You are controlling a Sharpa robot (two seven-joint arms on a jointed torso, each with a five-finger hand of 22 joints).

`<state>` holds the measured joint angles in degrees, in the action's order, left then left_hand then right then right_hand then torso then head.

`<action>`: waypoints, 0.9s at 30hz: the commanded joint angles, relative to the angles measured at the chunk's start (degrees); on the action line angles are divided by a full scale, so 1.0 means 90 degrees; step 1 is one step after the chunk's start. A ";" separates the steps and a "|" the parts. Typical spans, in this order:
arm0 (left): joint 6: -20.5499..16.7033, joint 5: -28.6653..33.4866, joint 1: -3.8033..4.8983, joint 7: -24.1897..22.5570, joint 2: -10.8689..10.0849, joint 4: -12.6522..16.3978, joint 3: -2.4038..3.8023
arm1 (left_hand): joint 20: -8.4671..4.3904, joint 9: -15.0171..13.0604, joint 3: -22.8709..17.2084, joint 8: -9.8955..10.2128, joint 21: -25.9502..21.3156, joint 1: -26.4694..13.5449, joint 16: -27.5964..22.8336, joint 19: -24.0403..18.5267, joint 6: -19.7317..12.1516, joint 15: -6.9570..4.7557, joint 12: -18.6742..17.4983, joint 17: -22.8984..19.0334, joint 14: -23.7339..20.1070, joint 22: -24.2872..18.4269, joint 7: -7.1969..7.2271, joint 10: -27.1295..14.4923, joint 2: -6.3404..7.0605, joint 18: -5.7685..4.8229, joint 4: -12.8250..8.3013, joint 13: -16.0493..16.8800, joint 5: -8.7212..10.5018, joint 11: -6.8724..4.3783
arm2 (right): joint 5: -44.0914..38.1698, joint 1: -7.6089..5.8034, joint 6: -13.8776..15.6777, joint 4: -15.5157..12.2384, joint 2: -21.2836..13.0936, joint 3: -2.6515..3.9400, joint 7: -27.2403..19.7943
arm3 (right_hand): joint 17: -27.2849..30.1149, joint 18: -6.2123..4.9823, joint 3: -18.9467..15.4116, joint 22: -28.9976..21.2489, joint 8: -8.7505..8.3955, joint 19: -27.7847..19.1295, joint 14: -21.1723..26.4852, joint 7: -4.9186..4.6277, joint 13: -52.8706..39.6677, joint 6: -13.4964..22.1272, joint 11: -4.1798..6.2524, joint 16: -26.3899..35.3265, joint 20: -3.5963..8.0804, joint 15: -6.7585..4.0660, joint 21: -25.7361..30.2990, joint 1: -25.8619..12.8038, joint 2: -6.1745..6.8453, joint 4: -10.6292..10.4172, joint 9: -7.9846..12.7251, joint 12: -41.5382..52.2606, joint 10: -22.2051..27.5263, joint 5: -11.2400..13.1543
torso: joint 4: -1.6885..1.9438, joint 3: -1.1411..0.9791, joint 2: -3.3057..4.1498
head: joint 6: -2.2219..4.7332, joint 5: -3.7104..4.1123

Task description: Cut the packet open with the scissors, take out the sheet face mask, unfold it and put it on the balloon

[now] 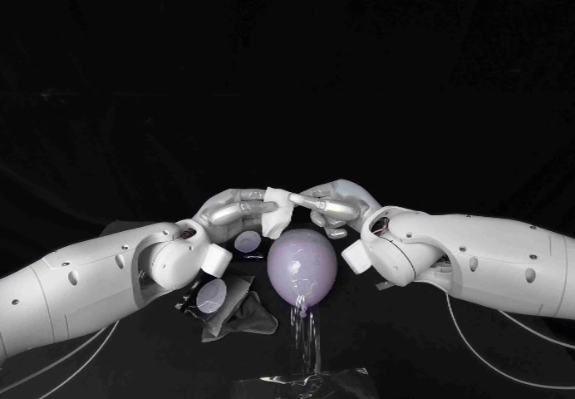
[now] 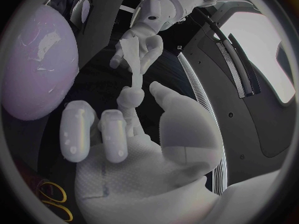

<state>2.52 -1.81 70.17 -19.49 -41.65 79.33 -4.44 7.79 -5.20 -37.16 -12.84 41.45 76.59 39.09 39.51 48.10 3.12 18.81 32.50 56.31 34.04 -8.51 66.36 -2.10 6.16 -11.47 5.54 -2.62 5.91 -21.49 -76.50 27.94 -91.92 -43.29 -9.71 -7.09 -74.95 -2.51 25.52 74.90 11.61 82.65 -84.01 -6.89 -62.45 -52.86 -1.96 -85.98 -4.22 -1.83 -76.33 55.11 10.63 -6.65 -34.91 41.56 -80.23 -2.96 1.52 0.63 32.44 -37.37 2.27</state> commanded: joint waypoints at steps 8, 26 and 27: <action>0.0071 -0.0008 0.0009 -0.0070 0.0023 0.0025 0.0008 | 0.0016 0.0010 -0.0439 0.0027 0.0038 -0.0003 0.0031 -0.0047 -0.0059 -0.0040 0.0052 -0.0009 -0.0012 0.0013 0.0002 0.0018 -0.0050 0.0076 -0.0406 0.0005 -0.0020 -0.0047 | -0.0268 -0.0002 -0.0139 0.0094 0.0162 0.0004 0.0315 | -0.1047 -0.0074 -0.0301 0.1195 0.0039 -0.0010 -0.0450 0.0078 -0.0029 -0.0246 0.0047 0.0022 -0.0006 -0.0026 0.0023 0.0197 -0.0117 -0.0192 -0.0019 0.0015 0.0040 0.0023 | 0.0003 0.0004 0.0003 | -0.0015 0.0019; 0.0062 -0.0007 0.0009 -0.0059 0.0016 0.0012 0.0008 | 0.0020 0.0010 -0.0437 0.0028 0.0044 -0.0010 0.0041 -0.0051 -0.0058 -0.0042 0.0067 -0.0015 -0.0010 0.0019 -0.0002 0.0016 -0.0046 0.0075 -0.0404 0.0006 -0.0020 -0.0049 | -0.0262 -0.0001 0.0165 0.0097 0.0187 0.0003 0.0158 | -0.1346 0.0019 0.0387 0.1330 0.0522 0.0240 -0.0572 0.0426 -0.0222 -0.0925 0.0364 -0.0204 0.0242 -0.0307 -0.0394 0.1853 -0.1054 0.0461 -0.0245 0.0441 -0.0290 0.0017 | 0.0000 -0.0002 0.0000 | -0.0028 0.0012; 0.0062 -0.0007 0.0009 -0.0058 0.0016 0.0011 0.0008 | 0.0022 0.0010 -0.0436 0.0029 0.0046 -0.0013 0.0044 -0.0054 -0.0059 -0.0044 0.0073 -0.0019 -0.0009 0.0021 -0.0006 0.0016 -0.0043 0.0075 -0.0404 0.0006 -0.0020 -0.0050 | -0.0262 -0.0001 0.0166 0.0093 0.0181 0.0003 0.0153 | -0.1342 0.0019 0.0430 0.1329 0.0532 0.0239 -0.0571 0.0420 -0.0209 -0.0912 0.0361 -0.0201 0.0247 -0.0306 -0.0391 0.1892 -0.1069 0.0498 -0.0255 0.0421 -0.0291 0.0017 | -0.0001 -0.0003 0.0000 | -0.0026 0.0013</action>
<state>2.55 -1.83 70.17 -19.44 -41.57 79.36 -4.44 7.99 -5.16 -37.15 -12.84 41.66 76.59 39.11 39.31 48.10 3.12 19.02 32.41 56.08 34.15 -8.51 66.36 -2.09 6.16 -11.48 5.50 -2.62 5.91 -23.22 -76.51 28.62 -91.00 -41.55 -9.72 -4.66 -74.95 -2.49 28.17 74.94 16.07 83.91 -83.92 -3.22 -64.43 -61.08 1.03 -87.65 -2.34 -4.21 -79.72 70.79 1.80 -3.36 -36.96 45.37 -82.82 -2.54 1.52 0.63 32.45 -37.62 2.37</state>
